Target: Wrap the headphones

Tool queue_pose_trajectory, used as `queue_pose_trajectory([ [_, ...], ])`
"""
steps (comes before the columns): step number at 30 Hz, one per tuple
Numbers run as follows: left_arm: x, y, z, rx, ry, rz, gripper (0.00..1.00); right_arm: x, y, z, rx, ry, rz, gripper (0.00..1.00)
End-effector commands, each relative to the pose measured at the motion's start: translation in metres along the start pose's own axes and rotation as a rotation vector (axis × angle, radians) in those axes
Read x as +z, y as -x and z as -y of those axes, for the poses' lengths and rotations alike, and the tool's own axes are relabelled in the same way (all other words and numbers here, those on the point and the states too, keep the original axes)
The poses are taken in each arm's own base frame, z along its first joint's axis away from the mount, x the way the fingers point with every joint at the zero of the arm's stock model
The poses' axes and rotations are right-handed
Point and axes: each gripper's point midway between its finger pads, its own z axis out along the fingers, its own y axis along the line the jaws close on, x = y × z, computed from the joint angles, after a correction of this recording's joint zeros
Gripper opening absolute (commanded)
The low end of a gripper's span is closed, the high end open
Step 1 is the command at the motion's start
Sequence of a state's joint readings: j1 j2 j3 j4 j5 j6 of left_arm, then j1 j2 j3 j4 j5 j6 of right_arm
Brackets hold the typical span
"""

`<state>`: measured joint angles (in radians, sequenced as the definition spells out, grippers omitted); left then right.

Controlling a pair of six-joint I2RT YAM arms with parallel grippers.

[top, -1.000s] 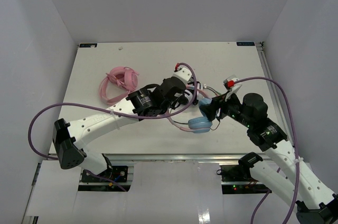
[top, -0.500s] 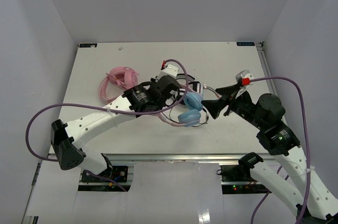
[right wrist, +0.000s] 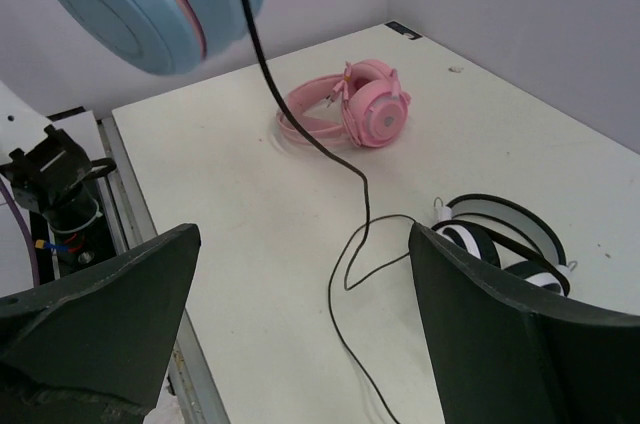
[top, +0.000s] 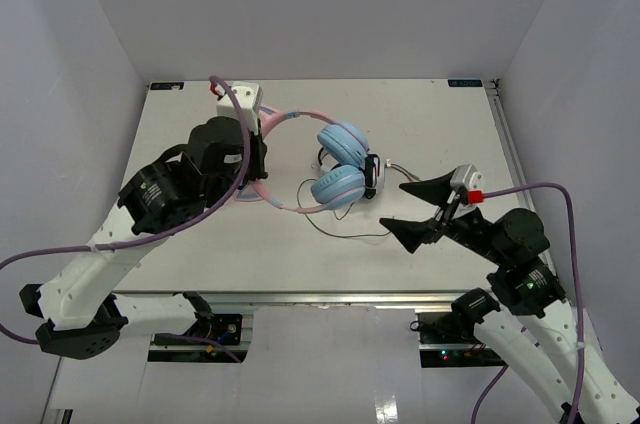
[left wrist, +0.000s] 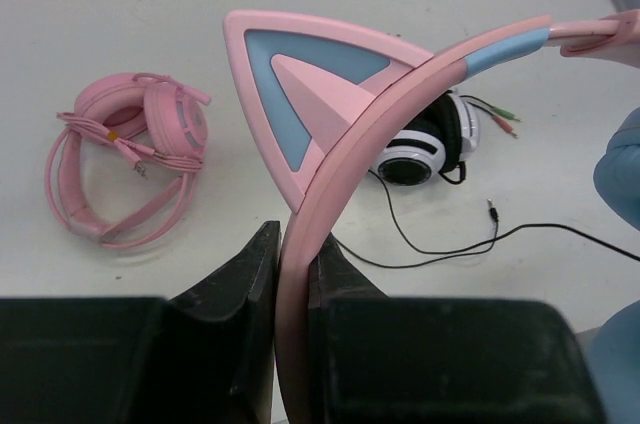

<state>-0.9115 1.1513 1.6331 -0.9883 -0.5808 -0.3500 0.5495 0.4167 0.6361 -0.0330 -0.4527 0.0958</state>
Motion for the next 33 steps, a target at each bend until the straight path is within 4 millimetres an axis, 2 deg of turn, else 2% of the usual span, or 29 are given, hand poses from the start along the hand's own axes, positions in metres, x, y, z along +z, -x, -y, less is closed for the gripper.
queue_pose_trajectory([
  [1,-0.022,0.027,0.025,-0.099,-0.172,0.06,0.0,0.016,0.001,-0.011,-0.056,0.131,0.077,0.91],
  [2,-0.024,0.028,0.03,-0.104,-0.205,0.062,0.0,0.02,0.004,-0.013,-0.066,0.152,0.099,0.9],
  [7,-0.031,0.032,0.038,-0.128,-0.267,0.082,0.0,0.028,-0.013,-0.023,-0.023,0.251,0.114,0.89],
  [12,-0.035,0.038,0.037,-0.154,-0.271,0.107,0.0,0.033,-0.025,-0.033,0.006,0.324,0.138,0.86],
  [16,-0.035,0.042,0.038,-0.166,-0.277,0.119,0.0,0.036,-0.044,-0.042,0.051,0.36,0.121,0.82],
  [22,-0.038,0.046,0.041,-0.193,-0.3,0.135,0.0,0.045,-0.07,-0.056,0.101,0.387,0.092,0.74],
  [27,-0.042,0.05,0.04,-0.216,-0.312,0.155,0.0,0.049,-0.082,-0.067,0.118,0.4,0.089,0.69],
  [33,-0.046,0.048,0.041,-0.234,-0.332,0.163,0.0,0.055,-0.103,-0.072,0.15,0.396,0.057,0.64],
])
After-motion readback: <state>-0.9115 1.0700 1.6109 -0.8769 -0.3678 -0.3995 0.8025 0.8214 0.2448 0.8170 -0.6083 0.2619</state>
